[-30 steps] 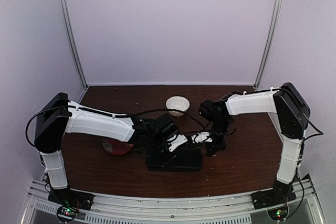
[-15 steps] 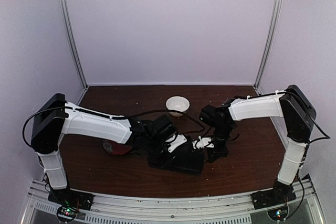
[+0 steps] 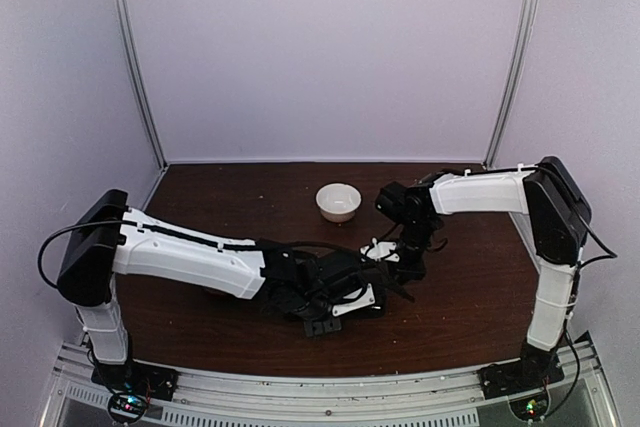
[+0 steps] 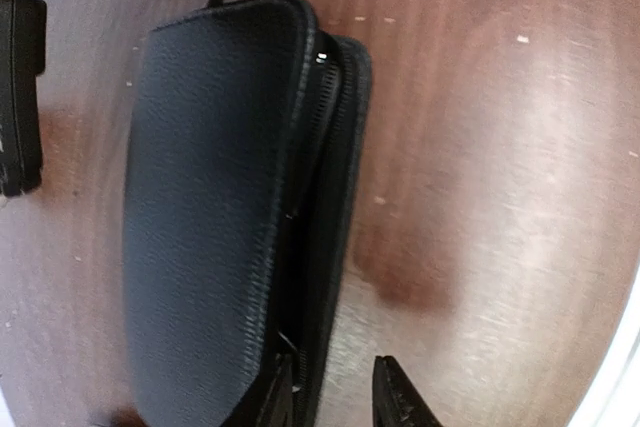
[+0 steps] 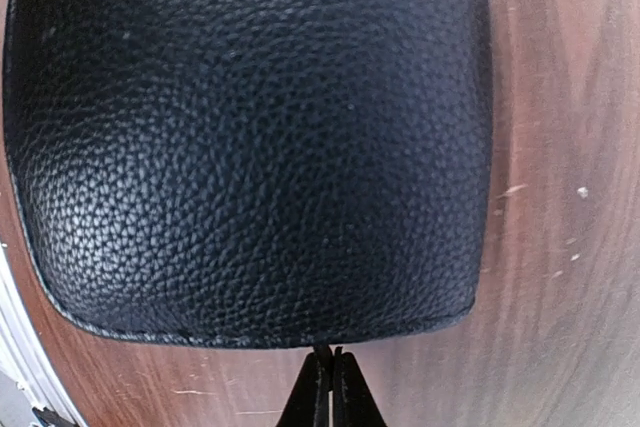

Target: Sort the hair-cutting tools

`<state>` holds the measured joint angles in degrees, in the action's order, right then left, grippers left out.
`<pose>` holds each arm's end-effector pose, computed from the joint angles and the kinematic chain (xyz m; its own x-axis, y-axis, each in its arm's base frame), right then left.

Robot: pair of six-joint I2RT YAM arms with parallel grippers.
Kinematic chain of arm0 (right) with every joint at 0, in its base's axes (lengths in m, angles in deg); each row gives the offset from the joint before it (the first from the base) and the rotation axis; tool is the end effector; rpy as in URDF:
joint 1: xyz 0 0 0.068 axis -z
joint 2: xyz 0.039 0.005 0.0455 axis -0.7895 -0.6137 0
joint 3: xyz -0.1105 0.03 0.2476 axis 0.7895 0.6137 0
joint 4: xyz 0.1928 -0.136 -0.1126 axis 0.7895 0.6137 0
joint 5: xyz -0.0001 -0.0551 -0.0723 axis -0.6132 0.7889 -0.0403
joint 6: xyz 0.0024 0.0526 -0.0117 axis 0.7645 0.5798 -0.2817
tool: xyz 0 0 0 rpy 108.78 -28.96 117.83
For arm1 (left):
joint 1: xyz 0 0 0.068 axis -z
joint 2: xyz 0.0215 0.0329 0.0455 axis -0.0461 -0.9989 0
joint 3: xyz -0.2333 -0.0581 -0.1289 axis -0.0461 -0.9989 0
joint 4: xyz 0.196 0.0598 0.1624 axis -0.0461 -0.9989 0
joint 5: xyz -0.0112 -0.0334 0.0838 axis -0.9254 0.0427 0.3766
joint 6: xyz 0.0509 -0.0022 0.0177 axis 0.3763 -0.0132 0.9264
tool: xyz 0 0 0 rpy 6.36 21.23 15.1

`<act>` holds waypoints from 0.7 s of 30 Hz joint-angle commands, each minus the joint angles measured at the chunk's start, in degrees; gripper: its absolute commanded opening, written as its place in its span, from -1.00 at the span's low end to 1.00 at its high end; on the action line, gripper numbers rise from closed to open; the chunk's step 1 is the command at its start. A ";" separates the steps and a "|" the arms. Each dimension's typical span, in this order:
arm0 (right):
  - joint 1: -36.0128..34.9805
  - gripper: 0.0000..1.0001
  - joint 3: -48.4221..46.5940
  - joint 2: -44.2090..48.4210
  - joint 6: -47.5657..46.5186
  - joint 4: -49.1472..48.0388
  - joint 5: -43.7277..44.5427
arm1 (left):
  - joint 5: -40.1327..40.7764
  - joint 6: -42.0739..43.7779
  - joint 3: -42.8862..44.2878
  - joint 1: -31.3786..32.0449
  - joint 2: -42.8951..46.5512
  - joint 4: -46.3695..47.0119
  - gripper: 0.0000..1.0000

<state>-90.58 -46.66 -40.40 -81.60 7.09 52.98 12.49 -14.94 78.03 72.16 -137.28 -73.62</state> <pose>0.2666 0.2274 0.1667 -0.0712 -0.9566 -0.2825 -0.9772 0.0101 0.2123 0.1087 -0.3704 0.1831 -0.2125 0.8836 -0.4172 0.9230 0.3216 0.2111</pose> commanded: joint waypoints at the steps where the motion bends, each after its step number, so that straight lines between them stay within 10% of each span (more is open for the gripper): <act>1: 0.47 -1.00 -2.45 -1.64 0.96 0.27 0.38 | 7.72 3.22 3.90 -0.71 -2.96 -1.77 -0.38; 7: 0.55 -1.00 -2.26 -1.98 0.98 -0.01 0.08 | 8.89 6.27 2.03 0.44 1.46 0.29 -0.32; 11: 0.63 -1.00 -2.74 -2.35 0.98 0.17 0.01 | 11.33 5.35 1.97 0.38 2.80 0.18 0.17; 21: 0.56 -1.00 -3.85 -3.16 1.07 0.50 -0.03 | 4.00 6.57 5.88 -0.97 -2.23 -3.07 -0.29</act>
<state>-90.25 -48.87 -42.80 -80.81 7.15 53.00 18.35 -8.45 81.53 72.36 -136.99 -76.12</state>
